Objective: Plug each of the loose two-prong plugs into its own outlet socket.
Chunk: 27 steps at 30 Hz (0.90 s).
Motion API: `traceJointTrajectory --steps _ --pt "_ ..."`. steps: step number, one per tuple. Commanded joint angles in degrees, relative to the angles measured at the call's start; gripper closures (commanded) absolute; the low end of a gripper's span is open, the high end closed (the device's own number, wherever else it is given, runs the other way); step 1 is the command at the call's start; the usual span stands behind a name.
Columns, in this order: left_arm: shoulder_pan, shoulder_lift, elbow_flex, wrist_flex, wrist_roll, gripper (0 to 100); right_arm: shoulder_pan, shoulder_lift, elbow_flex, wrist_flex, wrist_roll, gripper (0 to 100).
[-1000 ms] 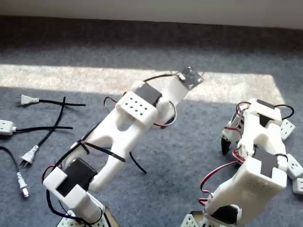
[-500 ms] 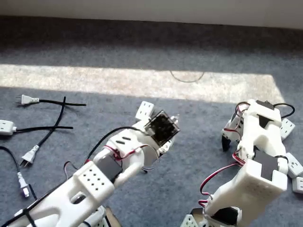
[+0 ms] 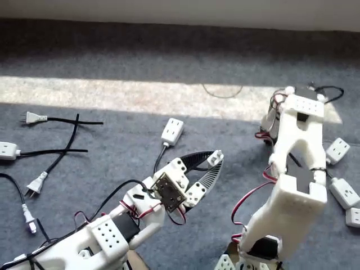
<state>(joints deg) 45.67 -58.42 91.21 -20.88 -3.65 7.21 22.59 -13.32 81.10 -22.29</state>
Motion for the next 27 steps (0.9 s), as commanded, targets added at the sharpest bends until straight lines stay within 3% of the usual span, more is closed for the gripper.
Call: traceJointTrajectory --steps 1,4,8,13,20,27 --pt "0.9 -1.2 0.0 -1.2 -0.5 99 -3.2 -1.1 -19.1 16.0 6.1 99.3" --pt "1.0 -1.2 0.0 -1.1 -0.5 99 -3.6 -2.6 -27.6 20.1 8.7 99.3" --pt "0.7 -1.2 0.0 -1.1 -0.5 99 -3.3 -12.2 -23.0 20.1 12.1 99.2" --pt "0.7 3.1 -1.4 -1.4 -0.7 99 -8.7 -31.9 -9.4 20.0 17.0 99.2" --pt "0.9 15.7 -7.2 -1.4 -0.5 99 -22.4 -60.4 13.3 17.1 21.6 99.2" --pt "0.7 19.4 -11.3 -1.1 -0.4 99 -26.3 -74.9 27.1 15.8 25.7 99.2"
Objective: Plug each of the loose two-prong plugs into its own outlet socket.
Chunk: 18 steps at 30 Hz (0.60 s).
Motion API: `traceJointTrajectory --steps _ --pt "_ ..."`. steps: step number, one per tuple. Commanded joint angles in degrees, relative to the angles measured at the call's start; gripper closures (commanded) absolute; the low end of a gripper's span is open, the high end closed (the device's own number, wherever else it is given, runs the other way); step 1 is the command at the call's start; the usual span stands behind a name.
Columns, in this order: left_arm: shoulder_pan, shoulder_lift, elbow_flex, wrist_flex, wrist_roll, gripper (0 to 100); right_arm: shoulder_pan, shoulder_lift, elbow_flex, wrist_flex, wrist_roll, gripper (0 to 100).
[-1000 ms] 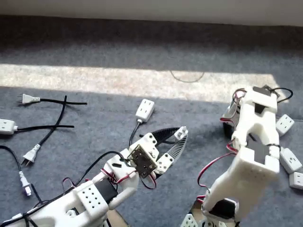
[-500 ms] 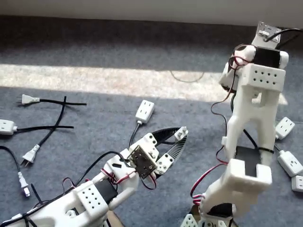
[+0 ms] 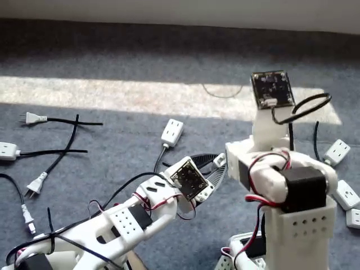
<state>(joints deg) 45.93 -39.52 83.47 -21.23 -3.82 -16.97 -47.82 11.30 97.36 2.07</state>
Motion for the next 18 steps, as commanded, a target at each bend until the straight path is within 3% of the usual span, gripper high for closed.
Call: traceJointTrajectory --steps 1,7,13,18 --pt "0.5 0.5 -3.6 -0.8 -0.3 99 -3.1 -5.4 3.6 -0.5 1.4 99.2" --pt "0.5 0.5 -3.7 -1.1 -0.3 99 -10.3 -7.1 8.0 0.7 2.5 99.2" --pt "0.5 0.4 -3.7 -1.1 -0.3 99 -10.9 -6.5 9.1 0.0 2.9 99.2" --pt "1.2 -2.9 -3.4 -0.9 1.4 99 -9.9 -6.5 18.5 -9.5 3.1 99.2"
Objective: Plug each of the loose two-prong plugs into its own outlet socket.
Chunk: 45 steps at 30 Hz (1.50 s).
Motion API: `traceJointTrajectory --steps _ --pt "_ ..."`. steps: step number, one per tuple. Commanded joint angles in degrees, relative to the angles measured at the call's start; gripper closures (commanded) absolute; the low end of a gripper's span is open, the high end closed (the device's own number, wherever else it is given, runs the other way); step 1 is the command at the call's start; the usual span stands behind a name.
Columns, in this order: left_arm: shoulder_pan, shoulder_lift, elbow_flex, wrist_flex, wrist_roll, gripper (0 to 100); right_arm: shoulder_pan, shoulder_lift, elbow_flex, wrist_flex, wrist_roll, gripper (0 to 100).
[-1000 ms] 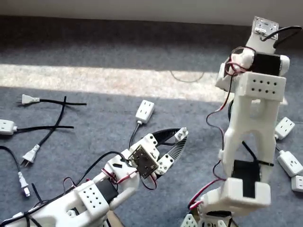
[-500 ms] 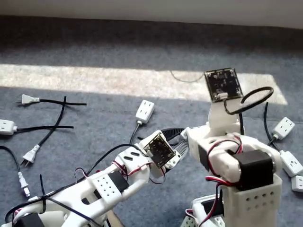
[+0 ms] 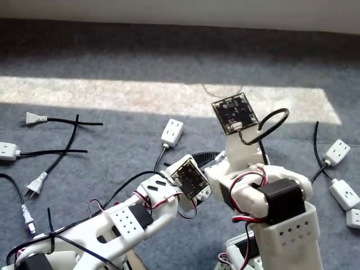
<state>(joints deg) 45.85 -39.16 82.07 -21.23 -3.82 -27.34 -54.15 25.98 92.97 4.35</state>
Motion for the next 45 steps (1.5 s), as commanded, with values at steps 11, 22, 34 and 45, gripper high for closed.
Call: traceJointTrajectory --steps 11,22,34,45 --pt "3.0 -35.0 3.6 17.4 11.0 99 16.0 0.4 12.6 -20.9 6.8 99.2" --pt "4.9 -58.8 10.7 27.5 10.7 99 20.7 14.6 15.1 -29.0 7.9 99.2" --pt "4.9 -58.4 11.4 27.1 10.7 99 22.4 16.0 14.5 -29.6 7.7 99.2" --pt "1.9 -35.9 7.7 16.6 10.7 99 30.4 16.0 -4.4 -18.0 2.2 99.2"
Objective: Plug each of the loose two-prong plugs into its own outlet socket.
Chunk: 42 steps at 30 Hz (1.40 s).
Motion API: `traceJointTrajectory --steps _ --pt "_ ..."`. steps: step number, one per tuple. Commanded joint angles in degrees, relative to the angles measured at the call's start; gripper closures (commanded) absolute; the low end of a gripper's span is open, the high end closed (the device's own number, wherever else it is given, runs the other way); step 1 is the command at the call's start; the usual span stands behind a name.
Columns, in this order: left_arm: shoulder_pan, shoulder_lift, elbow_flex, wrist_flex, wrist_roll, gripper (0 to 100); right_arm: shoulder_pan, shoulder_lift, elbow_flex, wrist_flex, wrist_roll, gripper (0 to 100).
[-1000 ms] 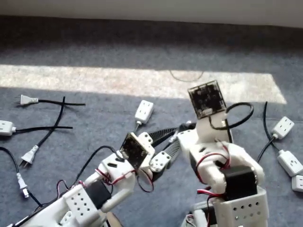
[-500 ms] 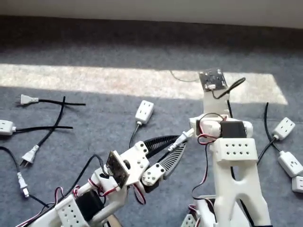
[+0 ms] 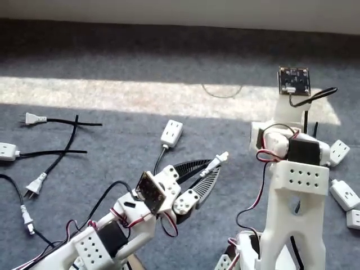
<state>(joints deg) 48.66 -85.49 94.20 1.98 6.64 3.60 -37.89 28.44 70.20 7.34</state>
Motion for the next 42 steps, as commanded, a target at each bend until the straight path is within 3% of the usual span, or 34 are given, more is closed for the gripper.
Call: traceJointTrajectory --steps 1,5,9,16,24,27,34,39,42 --pt "-1.0 14.3 -5.5 -8.1 0.3 99 -1.9 -0.3 -8.5 7.1 -0.8 99.2" --pt "-1.1 29.5 -11.0 -12.2 0.3 99 -8.7 -0.3 -11.7 13.8 -0.8 99.2" --pt "-1.1 37.7 -14.2 -14.6 0.6 99 -12.4 -0.2 -8.0 12.2 -0.8 99.2" --pt "-4.8 31.7 -14.1 -14.2 0.7 99 -12.3 0.4 6.6 0.3 -0.5 99.2" --pt "-8.7 19.2 -10.6 -14.2 1.0 99 -14.3 0.5 8.4 -1.1 -0.8 99.2" --pt "-8.8 15.5 -9.1 -13.5 5.2 99 -15.8 0.5 8.5 -1.1 -0.9 99.2" --pt "-10.5 17.4 -14.9 -1.4 7.1 99 -11.5 0.7 9.8 -6.2 -3.8 99.2" --pt "-16.7 29.8 -21.6 -1.4 7.7 99 -3.5 6.5 10.9 -15.6 -12.7 99.2" --pt "-20.4 41.3 -27.8 -1.1 14.2 99 -1.9 14.5 10.9 -21.2 -18.5 99.2"
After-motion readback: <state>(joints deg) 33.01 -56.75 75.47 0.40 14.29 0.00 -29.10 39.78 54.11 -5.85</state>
